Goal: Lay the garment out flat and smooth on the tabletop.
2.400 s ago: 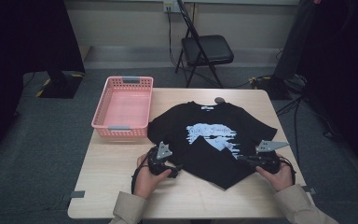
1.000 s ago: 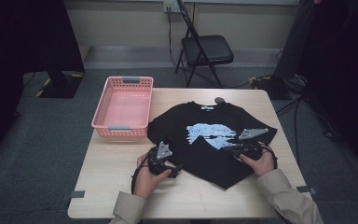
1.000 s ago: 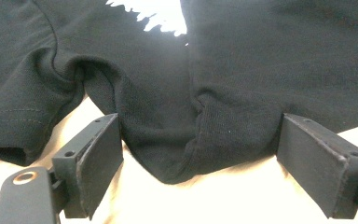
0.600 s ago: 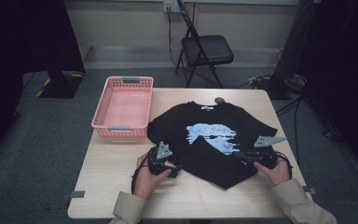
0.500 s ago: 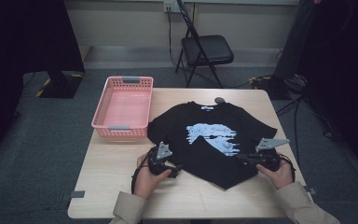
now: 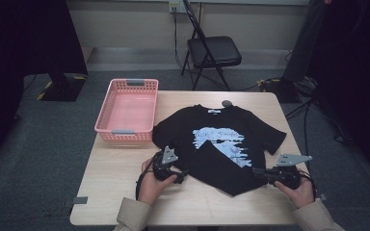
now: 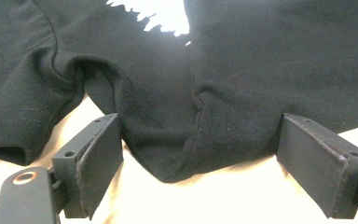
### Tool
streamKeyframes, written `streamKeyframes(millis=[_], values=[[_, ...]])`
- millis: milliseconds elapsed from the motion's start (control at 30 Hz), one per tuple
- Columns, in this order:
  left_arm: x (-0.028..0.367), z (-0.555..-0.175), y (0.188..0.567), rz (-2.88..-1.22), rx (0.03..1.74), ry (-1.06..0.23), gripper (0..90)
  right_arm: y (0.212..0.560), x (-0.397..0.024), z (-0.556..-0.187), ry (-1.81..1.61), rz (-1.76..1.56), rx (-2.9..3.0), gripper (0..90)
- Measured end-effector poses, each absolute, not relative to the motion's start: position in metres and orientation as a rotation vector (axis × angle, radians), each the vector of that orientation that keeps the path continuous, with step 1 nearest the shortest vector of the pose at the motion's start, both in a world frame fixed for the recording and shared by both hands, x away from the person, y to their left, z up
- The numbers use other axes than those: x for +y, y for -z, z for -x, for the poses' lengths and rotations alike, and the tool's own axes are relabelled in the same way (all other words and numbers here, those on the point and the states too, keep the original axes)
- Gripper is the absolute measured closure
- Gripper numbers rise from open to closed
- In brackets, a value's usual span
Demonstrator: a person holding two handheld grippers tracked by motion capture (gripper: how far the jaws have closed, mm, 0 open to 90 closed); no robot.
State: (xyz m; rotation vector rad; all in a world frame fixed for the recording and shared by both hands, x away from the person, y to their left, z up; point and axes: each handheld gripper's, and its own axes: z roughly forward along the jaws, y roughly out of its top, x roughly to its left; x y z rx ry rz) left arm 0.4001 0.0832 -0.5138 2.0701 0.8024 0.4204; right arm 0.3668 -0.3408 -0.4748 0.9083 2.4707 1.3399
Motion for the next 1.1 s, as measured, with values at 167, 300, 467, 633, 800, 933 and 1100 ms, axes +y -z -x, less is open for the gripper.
streamKeyframes(millis=[167, 300, 467, 633, 800, 933, 1100], values=[[0.083, -0.4, 0.514, -2.071, 0.801, -0.42, 14.3, 0.472, -0.349, -0.354, -1.354, -0.91, 2.445, 86.7], [0.083, -0.4, 0.514, -2.071, 0.801, -0.42, 14.2, 0.473, -0.357, -0.346, -1.375, -0.932, 2.428, 86.7], [0.083, -0.401, 0.514, -2.073, 0.8, -0.42, 14.2, 0.474, -0.364, -0.337, -1.383, -0.95, 2.417, 86.7], [0.083, -0.401, 0.514, -2.073, 0.8, -0.419, 14.2, 0.474, -0.371, -0.327, -1.394, -0.956, 2.406, 86.7], [0.082, -0.402, 0.514, -2.073, 0.799, -0.419, 14.2, 0.471, -0.377, -0.317, -1.41, -0.961, 2.389, 86.7], [0.082, -0.402, 0.514, -2.071, 0.8, -0.418, 14.2, 0.47, -0.38, -0.309, -1.418, -0.962, 2.379, 86.7], [0.082, -0.402, 0.514, -2.071, 0.8, -0.418, 14.2, 0.468, -0.381, -0.303, -1.425, -0.953, 2.373, 86.7]])
